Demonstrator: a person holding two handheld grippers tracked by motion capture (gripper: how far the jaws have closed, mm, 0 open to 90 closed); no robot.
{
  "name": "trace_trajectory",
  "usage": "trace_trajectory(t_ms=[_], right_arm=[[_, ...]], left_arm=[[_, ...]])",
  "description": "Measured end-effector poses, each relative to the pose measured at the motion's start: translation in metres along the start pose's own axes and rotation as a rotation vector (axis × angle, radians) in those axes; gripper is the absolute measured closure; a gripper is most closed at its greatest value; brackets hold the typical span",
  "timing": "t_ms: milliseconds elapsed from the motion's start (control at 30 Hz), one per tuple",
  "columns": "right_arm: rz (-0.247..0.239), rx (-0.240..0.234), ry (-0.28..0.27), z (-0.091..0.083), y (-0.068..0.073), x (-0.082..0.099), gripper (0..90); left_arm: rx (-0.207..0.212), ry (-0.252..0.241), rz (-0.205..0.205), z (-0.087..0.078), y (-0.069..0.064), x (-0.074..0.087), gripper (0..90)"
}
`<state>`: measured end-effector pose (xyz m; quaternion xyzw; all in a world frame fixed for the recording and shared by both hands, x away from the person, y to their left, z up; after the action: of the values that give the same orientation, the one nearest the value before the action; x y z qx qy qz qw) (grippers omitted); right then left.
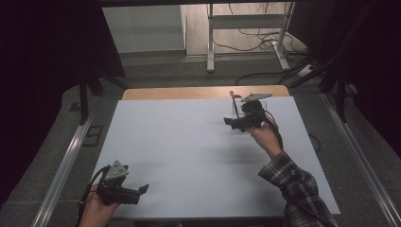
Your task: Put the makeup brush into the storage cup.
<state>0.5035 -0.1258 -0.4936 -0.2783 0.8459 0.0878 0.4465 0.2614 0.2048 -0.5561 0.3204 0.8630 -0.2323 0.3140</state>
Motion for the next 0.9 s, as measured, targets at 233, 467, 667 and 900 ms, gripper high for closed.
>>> trace_trajectory(t_ms=[233, 467, 667, 900], right_arm=[[-0.01, -0.01, -0.004, -0.006, 0.004, 0.003, 5.2], [-0.024, -0.023, 0.0, -0.011, 0.009, 0.006, 5.2], [-0.035, -0.023, 0.005, -0.013, 0.012, 0.008, 5.1], [-0.046, -0.025, 0.016, -0.016, 0.014, 0.015, 4.9]], left_arm=[[-0.001, 0.003, 0.004, 0.0, -0.001, 0.0, 0.0], [-0.002, 0.004, 0.006, 0.0, -0.001, 0.0, 0.0], [-0.003, 0.005, 0.008, 0.0, -0.001, 0.0, 0.0], [-0.003, 0.005, 0.008, 0.0, -0.001, 0.0, 0.0]])
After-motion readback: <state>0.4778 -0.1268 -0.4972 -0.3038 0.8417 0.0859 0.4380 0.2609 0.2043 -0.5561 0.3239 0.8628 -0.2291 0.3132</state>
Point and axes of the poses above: each handheld gripper's, and its own axes: z roughly forward along the jaws, x roughly out of its underside, y roughly to its left, the point moved 9 cm from there along z, roughly forward along the jaws, and after that the axes turned 14 degrees about x, right-handed, at the moved point
